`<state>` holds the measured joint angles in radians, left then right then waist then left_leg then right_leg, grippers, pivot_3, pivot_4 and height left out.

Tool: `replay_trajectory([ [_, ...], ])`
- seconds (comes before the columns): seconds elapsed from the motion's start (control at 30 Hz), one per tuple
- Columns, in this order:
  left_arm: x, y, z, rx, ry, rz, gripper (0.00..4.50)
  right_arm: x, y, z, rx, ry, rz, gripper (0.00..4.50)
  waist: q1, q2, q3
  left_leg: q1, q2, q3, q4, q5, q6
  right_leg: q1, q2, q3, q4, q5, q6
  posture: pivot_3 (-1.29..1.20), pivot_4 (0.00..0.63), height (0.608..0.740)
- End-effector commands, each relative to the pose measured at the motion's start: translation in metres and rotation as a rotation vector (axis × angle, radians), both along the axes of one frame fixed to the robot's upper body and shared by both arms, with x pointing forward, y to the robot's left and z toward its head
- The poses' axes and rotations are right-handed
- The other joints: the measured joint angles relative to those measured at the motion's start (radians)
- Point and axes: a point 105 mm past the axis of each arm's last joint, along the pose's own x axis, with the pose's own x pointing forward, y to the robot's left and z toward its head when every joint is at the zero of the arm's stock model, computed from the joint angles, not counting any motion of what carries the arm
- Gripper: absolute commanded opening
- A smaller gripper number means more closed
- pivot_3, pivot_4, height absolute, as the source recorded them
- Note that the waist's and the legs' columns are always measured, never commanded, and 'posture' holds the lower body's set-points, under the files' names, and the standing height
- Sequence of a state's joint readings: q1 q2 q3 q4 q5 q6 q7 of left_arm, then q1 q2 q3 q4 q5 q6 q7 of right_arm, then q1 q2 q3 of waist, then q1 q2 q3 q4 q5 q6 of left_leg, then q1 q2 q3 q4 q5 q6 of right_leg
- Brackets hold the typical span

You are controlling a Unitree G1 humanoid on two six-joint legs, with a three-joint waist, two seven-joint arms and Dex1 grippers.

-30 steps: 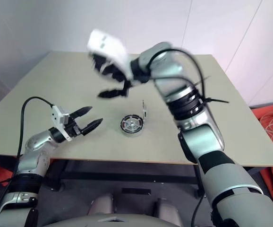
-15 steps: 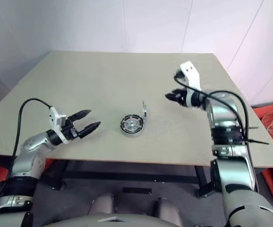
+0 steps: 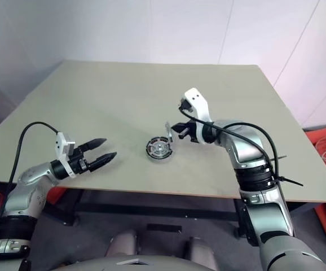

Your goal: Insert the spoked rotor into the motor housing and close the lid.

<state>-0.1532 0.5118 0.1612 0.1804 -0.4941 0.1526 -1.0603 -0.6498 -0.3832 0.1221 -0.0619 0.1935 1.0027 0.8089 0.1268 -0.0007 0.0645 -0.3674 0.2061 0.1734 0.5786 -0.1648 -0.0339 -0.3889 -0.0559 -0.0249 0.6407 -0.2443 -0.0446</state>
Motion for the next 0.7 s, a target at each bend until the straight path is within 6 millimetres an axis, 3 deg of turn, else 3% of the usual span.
replay_trajectory([
  [0.03, 0.002, -0.001, 0.015, -0.004, -0.066, -0.008, 4.50, -0.006, 0.022, 0.012, 0.016, -0.042, 0.078, 0.03, -0.002, 0.000, 0.000, 0.000, 0.000, 0.000, 0.000, 0.000, 0.000, 0.000, 0.000, 0.000, 0.000, 0.000, 0.000, 0.00, 0.000, 0.740],
  [0.27, 0.005, -0.003, 0.014, -0.008, -0.075, -0.011, 4.50, -0.011, 0.050, -0.010, -0.025, -0.025, 0.147, 0.03, -0.004, 0.000, 0.000, 0.000, 0.000, -0.001, -0.001, 0.000, 0.000, 0.000, 0.000, 0.000, 0.000, 0.001, -0.001, 0.00, 0.000, 0.740],
  [0.5, 0.007, -0.004, 0.014, -0.020, -0.088, -0.004, 4.50, -0.011, 0.054, -0.042, -0.083, 0.018, 0.161, 0.03, -0.003, 0.000, 0.000, 0.000, 0.000, -0.001, 0.000, 0.000, 0.000, 0.000, 0.000, 0.000, 0.000, 0.000, 0.000, 0.00, 0.000, 0.740],
  [0.7, 0.007, -0.003, 0.010, -0.015, -0.087, -0.001, 4.50, -0.011, 0.051, -0.043, -0.102, -0.015, 0.176, 0.03, -0.003, -0.001, 0.000, 0.000, 0.000, -0.001, 0.000, 0.000, 0.000, 0.000, 0.000, 0.000, 0.000, 0.000, 0.000, 0.00, 0.000, 0.740],
])
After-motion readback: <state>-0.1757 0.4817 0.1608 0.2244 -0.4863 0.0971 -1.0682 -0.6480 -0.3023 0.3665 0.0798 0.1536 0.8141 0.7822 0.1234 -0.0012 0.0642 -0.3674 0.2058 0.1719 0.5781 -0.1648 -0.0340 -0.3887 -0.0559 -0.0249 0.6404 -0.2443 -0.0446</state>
